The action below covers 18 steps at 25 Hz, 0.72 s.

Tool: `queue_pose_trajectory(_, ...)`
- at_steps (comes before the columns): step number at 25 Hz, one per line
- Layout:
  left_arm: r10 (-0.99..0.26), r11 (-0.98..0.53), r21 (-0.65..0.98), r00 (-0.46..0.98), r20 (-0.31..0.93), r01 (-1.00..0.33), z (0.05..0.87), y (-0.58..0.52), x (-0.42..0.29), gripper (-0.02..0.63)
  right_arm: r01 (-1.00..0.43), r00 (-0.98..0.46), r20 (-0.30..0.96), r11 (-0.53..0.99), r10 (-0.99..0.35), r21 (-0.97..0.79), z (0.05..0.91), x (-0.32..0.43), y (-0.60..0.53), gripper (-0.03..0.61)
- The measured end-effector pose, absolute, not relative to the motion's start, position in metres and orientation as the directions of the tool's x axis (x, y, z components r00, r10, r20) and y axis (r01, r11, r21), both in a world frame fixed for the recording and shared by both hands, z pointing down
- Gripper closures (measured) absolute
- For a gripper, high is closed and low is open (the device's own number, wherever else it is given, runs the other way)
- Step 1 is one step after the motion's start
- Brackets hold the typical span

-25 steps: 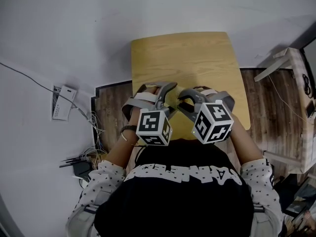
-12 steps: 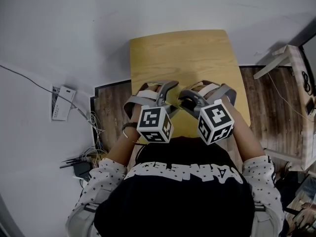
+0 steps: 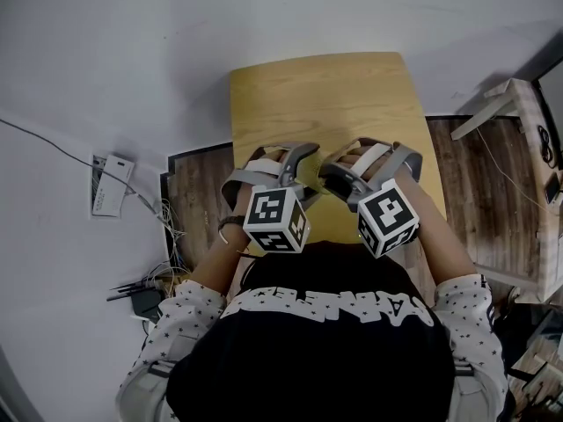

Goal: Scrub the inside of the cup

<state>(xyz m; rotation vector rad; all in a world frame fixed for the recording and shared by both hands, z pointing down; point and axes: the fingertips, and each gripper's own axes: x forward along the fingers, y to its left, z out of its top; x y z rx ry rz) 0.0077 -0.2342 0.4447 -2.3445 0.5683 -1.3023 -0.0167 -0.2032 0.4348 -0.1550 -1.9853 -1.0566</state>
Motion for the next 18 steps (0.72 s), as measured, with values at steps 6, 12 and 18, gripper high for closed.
queue_pose_trajectory(6, -0.549, -0.822, -0.549, 0.466, 0.694, -0.151, 0.445, -0.240, 0.004, 0.252, 0.377, -0.646, 0.715, 0.703, -0.266, 0.603, 0.435, -0.021, -0.209, 0.531)
queue_pose_trajectory(12, -0.613, -0.768, -0.623, 0.452, 0.648, -0.149, 0.438, -0.250, -0.001, 0.252, 0.211, -0.699, 0.664, 0.810, -0.267, 0.548, 0.428, -0.027, -0.220, 0.531)
queue_pose_trajectory(18, -0.630, -0.750, -0.647, 0.445, 0.637, -0.136, 0.435, -0.250, -0.001, 0.252, 0.101, -0.711, 0.658, 0.890, -0.249, 0.446, 0.425, -0.028, -0.221, 0.531)
